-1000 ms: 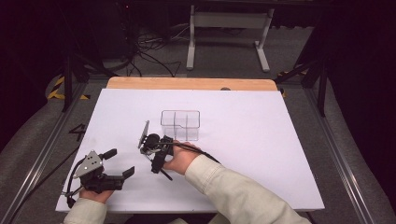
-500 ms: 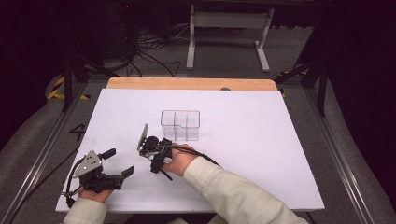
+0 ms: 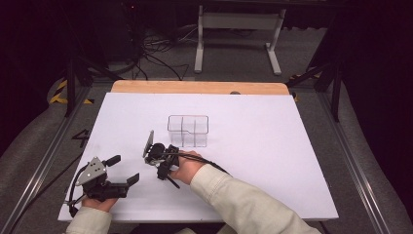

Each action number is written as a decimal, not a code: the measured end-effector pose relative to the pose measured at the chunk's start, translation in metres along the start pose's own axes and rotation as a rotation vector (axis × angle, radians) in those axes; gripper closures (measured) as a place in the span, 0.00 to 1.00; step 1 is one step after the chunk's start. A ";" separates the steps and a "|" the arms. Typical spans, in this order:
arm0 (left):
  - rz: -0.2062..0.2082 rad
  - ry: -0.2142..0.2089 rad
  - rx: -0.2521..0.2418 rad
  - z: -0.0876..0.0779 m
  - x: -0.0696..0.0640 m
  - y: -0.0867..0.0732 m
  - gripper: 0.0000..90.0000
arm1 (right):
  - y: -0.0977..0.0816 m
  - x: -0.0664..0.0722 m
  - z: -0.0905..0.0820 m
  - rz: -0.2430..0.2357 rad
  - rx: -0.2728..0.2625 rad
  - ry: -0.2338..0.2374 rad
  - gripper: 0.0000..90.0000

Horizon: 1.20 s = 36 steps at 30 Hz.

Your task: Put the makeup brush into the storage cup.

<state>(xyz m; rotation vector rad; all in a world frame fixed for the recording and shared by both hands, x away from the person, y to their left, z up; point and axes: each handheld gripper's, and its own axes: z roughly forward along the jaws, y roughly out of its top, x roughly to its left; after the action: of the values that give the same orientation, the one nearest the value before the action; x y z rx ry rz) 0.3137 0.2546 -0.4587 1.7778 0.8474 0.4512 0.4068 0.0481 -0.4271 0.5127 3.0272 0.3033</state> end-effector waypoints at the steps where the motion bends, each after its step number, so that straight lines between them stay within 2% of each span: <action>1: 0.000 0.001 0.001 0.000 0.000 0.000 0.04 | 0.000 0.001 0.000 0.004 0.001 -0.001 0.58; 5: -0.001 0.001 0.000 0.000 0.000 0.000 0.04 | 0.000 0.001 0.000 0.009 -0.001 -0.006 0.64; 12: -0.001 0.002 0.000 0.000 0.000 0.000 0.04 | 0.000 0.002 0.000 0.013 0.003 -0.008 0.80; 20: 0.001 -0.001 0.002 0.000 0.000 0.000 0.04 | 0.000 0.003 -0.001 0.029 0.019 -0.006 0.91; 28: 0.002 0.000 0.001 0.000 0.000 0.000 0.04 | 0.000 0.004 0.000 0.011 0.016 -0.019 0.92; 36: 0.006 0.000 0.001 0.000 0.000 0.000 0.04 | 0.000 0.004 -0.001 0.003 0.020 -0.010 0.93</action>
<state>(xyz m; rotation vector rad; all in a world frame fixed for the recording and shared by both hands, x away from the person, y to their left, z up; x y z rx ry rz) 0.3136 0.2548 -0.4585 1.7817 0.8430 0.4549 0.4030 0.0488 -0.4265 0.5185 3.0233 0.2708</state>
